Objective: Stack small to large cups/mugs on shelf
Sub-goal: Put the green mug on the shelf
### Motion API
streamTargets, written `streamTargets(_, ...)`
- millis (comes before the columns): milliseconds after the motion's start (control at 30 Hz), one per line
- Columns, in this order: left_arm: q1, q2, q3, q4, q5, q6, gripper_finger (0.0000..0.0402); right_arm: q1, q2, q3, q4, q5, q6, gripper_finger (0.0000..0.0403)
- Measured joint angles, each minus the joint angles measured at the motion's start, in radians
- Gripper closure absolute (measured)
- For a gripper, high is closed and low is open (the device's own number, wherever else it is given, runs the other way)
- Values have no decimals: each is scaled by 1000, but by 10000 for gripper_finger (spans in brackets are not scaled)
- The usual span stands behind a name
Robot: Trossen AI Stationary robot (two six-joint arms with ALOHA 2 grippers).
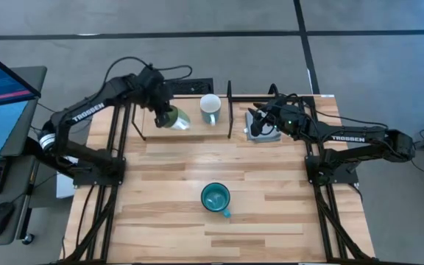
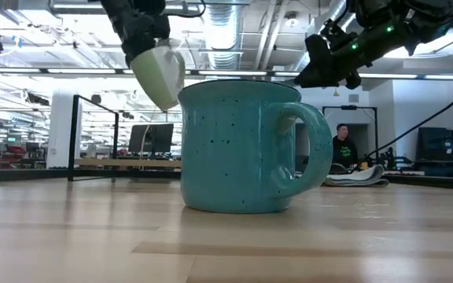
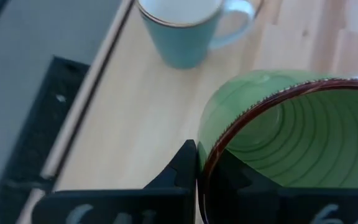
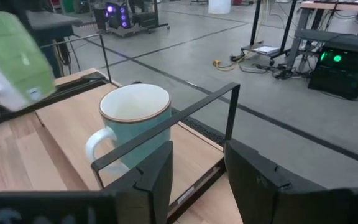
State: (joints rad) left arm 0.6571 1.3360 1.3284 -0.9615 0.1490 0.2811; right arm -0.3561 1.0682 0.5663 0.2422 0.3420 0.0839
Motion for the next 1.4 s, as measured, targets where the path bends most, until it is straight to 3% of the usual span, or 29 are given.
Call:
streamTargets(267, 85, 155, 62, -31, 12, 175, 399, 0, 0, 0, 6, 0, 126, 236)
streamTargets(567, 120, 394, 361, -171, -5, 465, 399, 0, 0, 0, 6, 0, 127, 236)
streamTargets(767, 116, 519, 511, -262, -32, 545, 399, 0, 0, 0, 5, 0, 128, 236)
streamTargets(1033, 101, 608, 544, -304, -33, 575, 399, 0, 0, 0, 2, 0, 128, 236)
streamTargets(1400, 67, 616, 544, -254, -66, 694, 399, 0, 0, 0, -2, 1, 127, 236)
